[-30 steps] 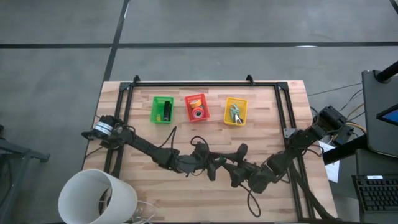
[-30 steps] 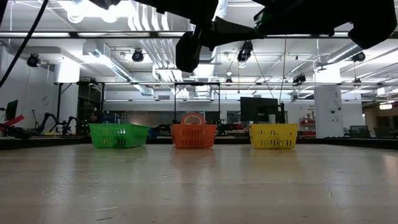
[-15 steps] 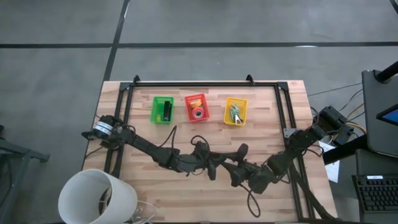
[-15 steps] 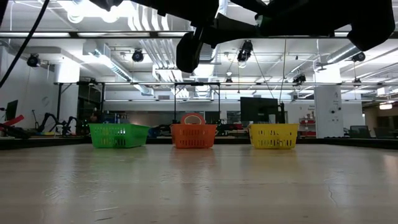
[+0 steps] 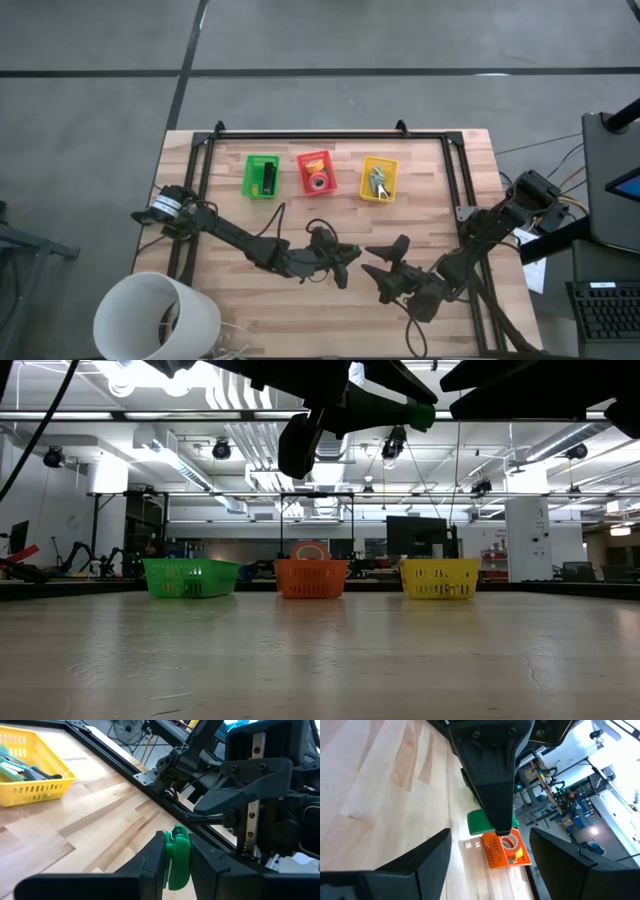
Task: Pick and place Stapler, Stapler remover, tape
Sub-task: Put the green stapler into the green bin
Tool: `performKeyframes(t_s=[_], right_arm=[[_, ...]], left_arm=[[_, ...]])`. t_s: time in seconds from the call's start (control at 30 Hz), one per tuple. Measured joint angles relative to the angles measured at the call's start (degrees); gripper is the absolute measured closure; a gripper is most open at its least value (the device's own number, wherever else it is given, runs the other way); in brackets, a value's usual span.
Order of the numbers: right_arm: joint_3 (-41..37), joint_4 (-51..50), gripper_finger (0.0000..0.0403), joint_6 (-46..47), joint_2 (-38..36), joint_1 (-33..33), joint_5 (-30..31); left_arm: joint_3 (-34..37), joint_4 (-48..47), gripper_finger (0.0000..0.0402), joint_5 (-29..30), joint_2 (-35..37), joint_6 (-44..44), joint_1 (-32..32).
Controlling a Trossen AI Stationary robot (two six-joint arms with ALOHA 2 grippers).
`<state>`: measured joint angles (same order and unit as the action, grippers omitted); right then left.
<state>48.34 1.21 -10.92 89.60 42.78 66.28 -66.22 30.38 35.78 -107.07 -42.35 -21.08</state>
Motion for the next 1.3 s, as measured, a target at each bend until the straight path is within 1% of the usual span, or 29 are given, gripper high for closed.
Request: performKeyframes(t_s=[0.2,0.3,0.43,0.57,0.67,0.73,0.8,0.87,1.0,1.1,1.17,1.23,1.3], right_arm=[[0.0,-3.1,0.0139,3.0,-0.2,1.3,1.2],[0.0,-6.3,0.0144,6.2,-0.2,2.1,1.4],[0.0,-13.9,0.0151,14.8,-0.2,3.0,1.1],[0.0,-24.4,0.0159,27.7,-0.2,3.1,-1.6],[-0.1,-30.8,0.017,36.1,-0.2,3.1,-5.0],[-0.7,-32.4,0.0182,39.8,-0.2,3.1,-7.2],[-1.4,-32.5,0.0195,41.4,-0.2,3.2,-8.4],[-2.1,-32.4,0.0207,42.5,-0.3,3.4,-8.5],[-3.1,-32.4,0.0227,44.0,-0.3,3.4,-9.3],[-3.4,-32.3,0.0244,44.0,-0.2,3.4,-9.7],[-3.4,-32.2,0.0258,44.0,-0.3,3.4,-9.8],[-3.4,-32.0,0.0276,44.0,-0.2,3.4,-10.0],[-3.4,-31.9,0.0297,44.0,-0.3,3.3,-10.9]], left_arm=[[0.0,-0.5,0.0324,1.7,0.0,1.0,0.0],[0.0,-2.2,0.0322,2.8,0.2,1.9,0.0],[0.0,-6.8,0.0322,7.1,0.4,1.8,0.3],[0.0,-13.4,0.0325,9.8,2.1,1.0,1.3],[0.0,-20.9,0.0323,11.7,4.7,-0.2,2.4],[0.0,-26.6,0.0321,14.0,6.8,-0.4,3.2],[0.0,-34.2,0.032,17.4,9.4,-1.7,4.1],[0.0,-43.0,0.0321,20.8,11.7,-5.3,5.1],[0.0,-61.8,0.0325,25.6,14.9,-17.0,7.1],[0.0,-75.2,0.0324,25.8,16.1,-25.5,9.7],[0.2,-82.6,0.0323,25.1,16.1,-31.0,11.9],[1.1,-86.0,0.0322,23.5,16.1,-33.8,14.4],[2.2,-87.1,0.0322,20.4,16.2,-33.0,17.2]])
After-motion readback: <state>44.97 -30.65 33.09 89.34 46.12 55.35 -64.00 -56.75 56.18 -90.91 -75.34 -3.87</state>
